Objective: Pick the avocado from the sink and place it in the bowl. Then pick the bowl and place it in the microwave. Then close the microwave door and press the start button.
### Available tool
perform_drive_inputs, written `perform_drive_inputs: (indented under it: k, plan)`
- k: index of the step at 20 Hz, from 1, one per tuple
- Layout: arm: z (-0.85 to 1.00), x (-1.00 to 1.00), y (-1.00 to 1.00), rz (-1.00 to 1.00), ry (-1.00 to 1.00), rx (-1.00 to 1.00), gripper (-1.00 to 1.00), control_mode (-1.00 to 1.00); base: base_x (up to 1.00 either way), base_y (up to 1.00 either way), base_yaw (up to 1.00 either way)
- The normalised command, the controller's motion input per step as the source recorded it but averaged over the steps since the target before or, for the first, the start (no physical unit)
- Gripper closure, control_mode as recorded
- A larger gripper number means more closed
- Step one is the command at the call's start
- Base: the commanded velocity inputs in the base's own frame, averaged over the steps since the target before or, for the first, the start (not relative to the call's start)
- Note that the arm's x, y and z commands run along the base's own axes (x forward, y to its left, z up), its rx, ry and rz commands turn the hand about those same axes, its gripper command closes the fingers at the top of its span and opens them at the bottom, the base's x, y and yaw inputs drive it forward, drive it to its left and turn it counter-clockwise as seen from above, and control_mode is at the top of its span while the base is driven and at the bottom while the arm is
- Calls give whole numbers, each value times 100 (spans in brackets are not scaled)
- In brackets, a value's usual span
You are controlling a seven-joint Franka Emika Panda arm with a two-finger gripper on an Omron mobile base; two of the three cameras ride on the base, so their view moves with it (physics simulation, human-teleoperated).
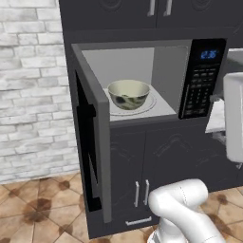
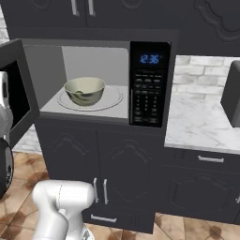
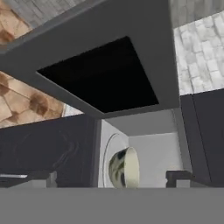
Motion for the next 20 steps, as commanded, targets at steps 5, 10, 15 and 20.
perform_drive_inputs:
  k: [5, 10, 15, 20]
  plan:
    - [75, -100, 33, 11, -18, 0, -100, -100, 0, 0, 0]
    - [77, -100, 25, 12, -5, 0, -100, -100, 0, 0, 0]
    - [7, -84, 58, 8, 2, -2, -100, -100, 0, 0, 0]
    - [-23, -34, 59, 3, 1, 0, -100, -100, 0, 0, 0]
